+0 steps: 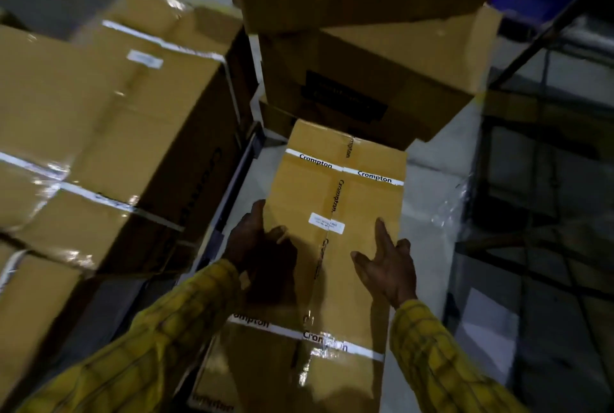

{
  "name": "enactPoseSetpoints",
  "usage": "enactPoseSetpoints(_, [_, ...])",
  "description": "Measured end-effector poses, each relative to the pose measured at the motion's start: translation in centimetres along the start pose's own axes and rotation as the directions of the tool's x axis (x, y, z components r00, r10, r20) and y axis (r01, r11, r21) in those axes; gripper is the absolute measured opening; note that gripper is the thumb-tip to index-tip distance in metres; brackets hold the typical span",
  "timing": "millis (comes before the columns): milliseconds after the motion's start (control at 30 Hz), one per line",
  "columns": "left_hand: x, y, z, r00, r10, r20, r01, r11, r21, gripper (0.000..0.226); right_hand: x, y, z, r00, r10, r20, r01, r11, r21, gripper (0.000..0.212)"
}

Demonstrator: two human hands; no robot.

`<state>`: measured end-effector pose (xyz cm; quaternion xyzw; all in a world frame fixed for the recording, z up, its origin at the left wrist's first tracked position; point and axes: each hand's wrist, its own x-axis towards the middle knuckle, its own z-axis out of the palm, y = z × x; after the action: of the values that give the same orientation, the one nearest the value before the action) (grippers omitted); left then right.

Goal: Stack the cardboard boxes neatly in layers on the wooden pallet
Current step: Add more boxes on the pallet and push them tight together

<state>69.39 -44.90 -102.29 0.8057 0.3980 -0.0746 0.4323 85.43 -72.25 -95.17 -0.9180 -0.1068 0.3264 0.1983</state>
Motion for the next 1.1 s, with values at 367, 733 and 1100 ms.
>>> enactPoseSetpoints(367, [-23.6, 18.9, -18.5, 0.987, 0.062, -0.148, -0.077, 0.992, -0.097, 0.060, -20.4, -10.5, -17.6, 0.983, -0.160, -0.092, 0.148, 0.981, -0.126, 0.090])
enactPoseSetpoints(733, [-39.7, 15.8, -33.2, 0.943, 0.106, -0.315, -0.148, 0.983, -0.111, 0.059, -39.1, -21.7, -18.9, 0.932, -0.299, -0.203, 0.255, 0.942, -0.218, 0.087])
enactPoseSetpoints(1100, [-46.3, 6.3, -49.2, 0.897, 0.103, -0.431, -0.146, 0.987, -0.069, 0.061, -48.2, -36.5, -10.4, 0.889, -0.406, -0.214, 0.367, 0.909, -0.197, 0.084])
